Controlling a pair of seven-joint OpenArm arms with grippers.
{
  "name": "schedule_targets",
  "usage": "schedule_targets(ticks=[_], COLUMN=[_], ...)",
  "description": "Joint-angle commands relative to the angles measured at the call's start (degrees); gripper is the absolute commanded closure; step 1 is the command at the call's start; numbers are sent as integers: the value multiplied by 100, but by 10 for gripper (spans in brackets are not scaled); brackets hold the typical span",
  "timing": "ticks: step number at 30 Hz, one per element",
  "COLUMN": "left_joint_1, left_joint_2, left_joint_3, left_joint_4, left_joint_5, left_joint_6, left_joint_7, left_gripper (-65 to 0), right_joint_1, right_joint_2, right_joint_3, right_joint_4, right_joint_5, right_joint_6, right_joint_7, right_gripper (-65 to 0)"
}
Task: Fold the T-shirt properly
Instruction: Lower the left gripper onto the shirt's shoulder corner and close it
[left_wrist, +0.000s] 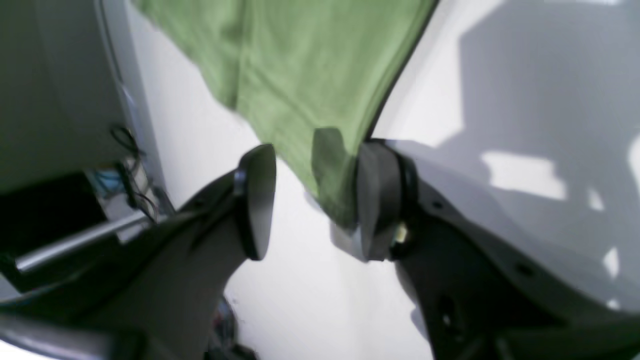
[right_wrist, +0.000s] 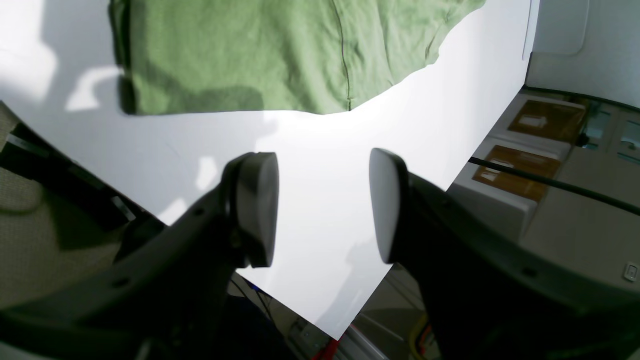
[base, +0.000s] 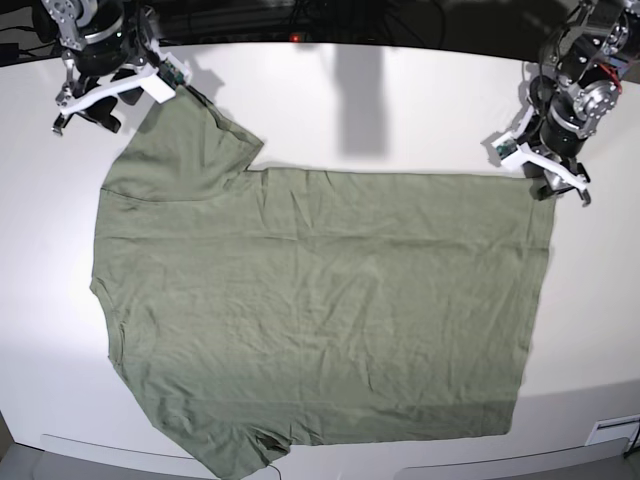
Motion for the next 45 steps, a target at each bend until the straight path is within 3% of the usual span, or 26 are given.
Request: schedule_targets(ticks=[1, 6, 16, 21, 24, 27, 29, 31, 37, 45], left_joint_1=[96, 85, 85, 85, 87, 87, 87, 81, 68, 68], left_joint_2=[-7, -4, -7, -4, -4, -7, -7, -11, -37, -70], left_joint_3=[81, 81, 81, 81, 81, 81, 81, 79, 79, 79], left_joint_4=[-44, -44, -44, -44, -44, -44, -44, -44, -46, -50], left_joint_5=[-155, -66, -66, -66, -68, -68, -68, -63, -61, 385], left_joint_6=[-490, -487, -470, -466, -175, -125, -125, -125, -125, -122], left_joint_7=[-87, -297, -817, -817, -765, -435, -201, -144, -164, -142], left_gripper=[-274, -254, 0, 0, 0, -10, -147, -216, -217, -217], right_joint_1=[-15, -15, -15, -15, -15, -15, -15, -15, -15, -15], right_joint_2=[61, 61, 59, 44, 31, 33, 33, 33, 33, 33], right_joint_3=[24, 24, 24, 24, 24, 24, 24, 24, 24, 24], right_joint_4=[103, 103, 103, 101, 101, 101, 101, 101, 101, 101], right_joint_5=[-85, -83, 975, 964, 966, 964, 962, 962, 942, 942], right_joint_6=[-114, -118, -210, -487, -498, -498, -498, -498, -498, -498], right_joint_7=[-17, -9, 7, 7, 7, 4, 4, 4, 4, 2], right_gripper=[-299, -299, -299, -299, -299, -299, -299, -299, -299, -299])
